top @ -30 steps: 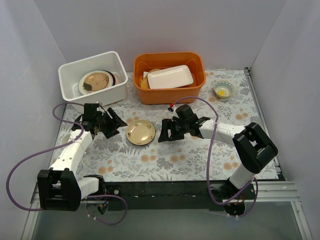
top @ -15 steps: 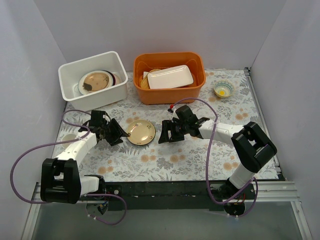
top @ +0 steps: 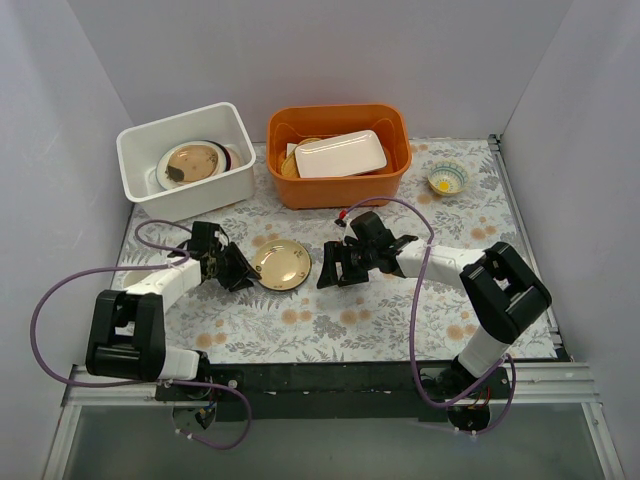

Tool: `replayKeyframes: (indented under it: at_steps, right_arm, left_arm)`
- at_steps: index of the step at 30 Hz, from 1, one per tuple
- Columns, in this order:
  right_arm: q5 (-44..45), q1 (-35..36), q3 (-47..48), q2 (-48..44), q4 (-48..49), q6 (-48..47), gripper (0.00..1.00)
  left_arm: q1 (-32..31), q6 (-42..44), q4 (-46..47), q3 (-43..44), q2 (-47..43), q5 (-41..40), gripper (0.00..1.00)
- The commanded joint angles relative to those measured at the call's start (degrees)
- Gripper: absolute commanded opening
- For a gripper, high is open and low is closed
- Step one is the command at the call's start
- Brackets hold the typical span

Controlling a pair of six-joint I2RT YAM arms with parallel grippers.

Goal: Place the plates into the plastic bin on the countertop
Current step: Pick up the plate at the center of the board.

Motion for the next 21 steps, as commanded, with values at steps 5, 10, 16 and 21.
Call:
replayKeyframes:
  at_steps: [5,10,16,21]
  right_arm:
    - [-0.49,0.32,0.39,0.45,0.85,-0.68,0.79]
    - [-0.58,0.32,0.39,0.45,0.85,-0.76,0.79]
    - [-0.58,0.32,0.39,0.8,0.94,-0.68,0.78]
    - [-0.58,0.32,0.48,0.8,0.94,-0.68,0.78]
  left_arm:
    - [-0.53,0.11,1.83,2.07,0.55,-0.59,0.28]
    - [-0.53,-0.06,2.01,2.95,1.17,-0.59,0.22]
    - [-0.62,0.03,2.18,3.12,2.4,-0.42,0.17]
    - [-0.71,-0.15,2.27,2.86,1.52,-0.68,0.0]
